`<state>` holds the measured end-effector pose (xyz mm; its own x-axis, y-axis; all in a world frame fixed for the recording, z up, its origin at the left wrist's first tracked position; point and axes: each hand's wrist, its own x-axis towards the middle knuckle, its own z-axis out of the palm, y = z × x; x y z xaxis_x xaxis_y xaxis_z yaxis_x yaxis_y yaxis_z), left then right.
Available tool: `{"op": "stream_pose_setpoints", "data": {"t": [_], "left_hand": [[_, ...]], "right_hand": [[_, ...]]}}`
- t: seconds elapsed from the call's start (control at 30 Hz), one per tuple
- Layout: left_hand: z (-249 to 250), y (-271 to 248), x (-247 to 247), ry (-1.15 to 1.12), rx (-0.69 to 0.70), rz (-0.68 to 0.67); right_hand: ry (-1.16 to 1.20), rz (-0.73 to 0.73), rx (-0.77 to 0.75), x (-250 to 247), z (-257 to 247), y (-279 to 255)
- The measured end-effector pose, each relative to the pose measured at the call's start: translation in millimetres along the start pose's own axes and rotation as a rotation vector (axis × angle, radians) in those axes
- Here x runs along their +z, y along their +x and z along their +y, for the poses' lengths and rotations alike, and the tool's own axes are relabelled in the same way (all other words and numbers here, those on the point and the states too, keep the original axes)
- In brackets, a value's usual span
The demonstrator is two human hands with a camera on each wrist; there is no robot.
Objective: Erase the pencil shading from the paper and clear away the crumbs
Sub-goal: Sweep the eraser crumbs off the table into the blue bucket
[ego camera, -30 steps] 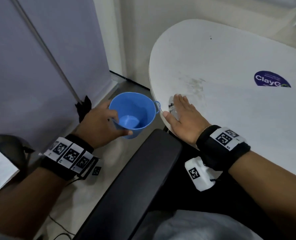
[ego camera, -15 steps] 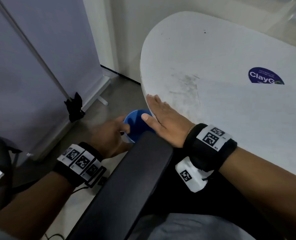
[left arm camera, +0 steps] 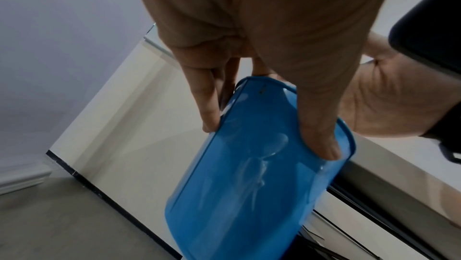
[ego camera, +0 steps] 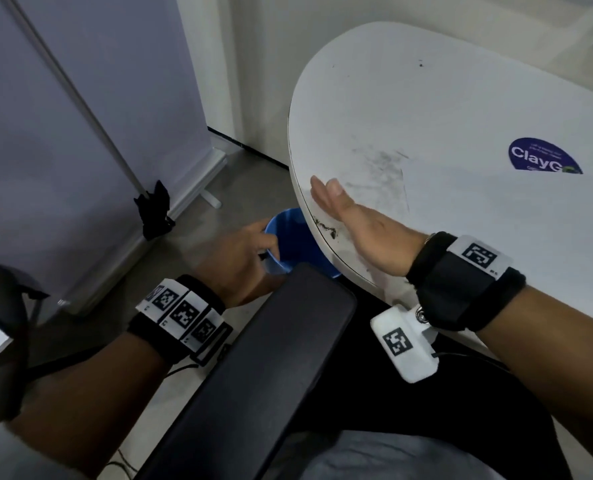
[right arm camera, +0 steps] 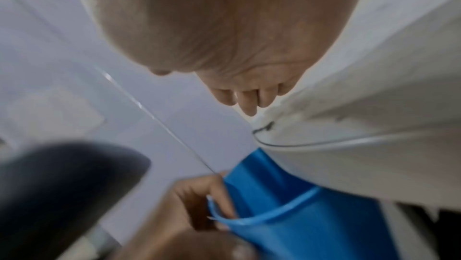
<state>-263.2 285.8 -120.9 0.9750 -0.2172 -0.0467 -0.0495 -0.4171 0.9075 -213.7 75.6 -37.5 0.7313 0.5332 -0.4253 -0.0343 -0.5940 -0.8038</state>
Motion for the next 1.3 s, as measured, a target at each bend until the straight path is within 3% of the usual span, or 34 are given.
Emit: {"op": "stream_pose_setpoints", "data": {"t": [0.1,0.2,0.33,0.47,0.63,0.73,0.83,0.9,0.97,1.07,1.17,1.3], "left_hand": [[1,-1,2,0.018,0.02,0.016],[6,-4,1,0.083,0.069,0.01],[-6,-2,-2,0.193,0.052,0.023],[-4,1,1,0.289,0.049,0.023],[-15,2,-2,0.074,-0.062,-0.011],[-12,4,-2,-0.061,-0.005,-0.066],[-2,0,-4,-0.021,0.059,-0.097],[-5,0,-4,0.023,0.083,-0.074],[-5,0,-1,-0.015,0.099,-0.038],[-9,-2,4,0.037,0.186,0.012],[-9,-7,5,0.058,0.232,0.051],[-17,-10,3,0.091,0.163,0.111]], "right_hand": [[-0.161,-0.08,-0.062,11,-5,-4],[-0.021,-0.164,-0.064,14,-11,-10],[0.076,-0.028,-0.043,-5,-7,-11],[0.016,0.019,-0.023,-5,13,-10],[-0.074,0.015,-0.017,-6,14,-17],[-0.285,0.023,-0.059,3,10,-19],[-0.336,-0.036,-0.143,19,5,-24],[-0.217,-0.097,-0.146,20,-4,-30],[-0.167,-0.048,-0.135,11,-4,-31],[-0.358,0.065,-0.094,5,8,-23],[-0.587,-0.031,-0.169,32,17,-24],[-0.407,0.025,-0.264,36,15,-26]]}}
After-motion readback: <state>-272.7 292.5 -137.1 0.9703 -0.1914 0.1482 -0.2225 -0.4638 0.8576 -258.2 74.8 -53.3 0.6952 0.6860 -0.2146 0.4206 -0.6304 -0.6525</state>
